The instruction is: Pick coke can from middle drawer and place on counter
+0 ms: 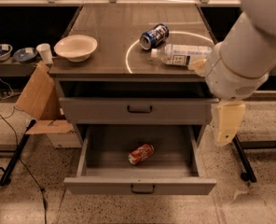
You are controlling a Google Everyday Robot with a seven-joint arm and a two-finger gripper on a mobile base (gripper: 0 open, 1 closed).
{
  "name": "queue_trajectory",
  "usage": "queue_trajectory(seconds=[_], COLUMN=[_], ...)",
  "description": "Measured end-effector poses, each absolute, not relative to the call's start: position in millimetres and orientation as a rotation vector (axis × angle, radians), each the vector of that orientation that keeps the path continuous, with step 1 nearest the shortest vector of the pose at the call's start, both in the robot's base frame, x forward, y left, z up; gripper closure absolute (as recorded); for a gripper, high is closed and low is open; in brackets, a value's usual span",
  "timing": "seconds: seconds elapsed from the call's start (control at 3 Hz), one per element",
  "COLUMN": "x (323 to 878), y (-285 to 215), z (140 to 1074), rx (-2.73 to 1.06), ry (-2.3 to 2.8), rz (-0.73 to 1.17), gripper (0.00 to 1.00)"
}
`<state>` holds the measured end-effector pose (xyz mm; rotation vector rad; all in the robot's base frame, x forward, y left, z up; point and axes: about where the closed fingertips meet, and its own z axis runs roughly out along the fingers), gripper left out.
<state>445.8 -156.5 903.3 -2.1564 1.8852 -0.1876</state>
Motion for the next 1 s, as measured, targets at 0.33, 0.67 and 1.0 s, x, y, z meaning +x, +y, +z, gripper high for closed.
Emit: queue_trajectory(seconds=[0.33,0.67,1.0], x=[460,466,462], y=[-139,-117,-97], z=[830,765,718], rx=[-2.407,-2.681,-2.862], ry=[1.756,1.543,1.299], rz=[-0.131,-0.083,-0.073], gripper=[0.00,0.00,0.00])
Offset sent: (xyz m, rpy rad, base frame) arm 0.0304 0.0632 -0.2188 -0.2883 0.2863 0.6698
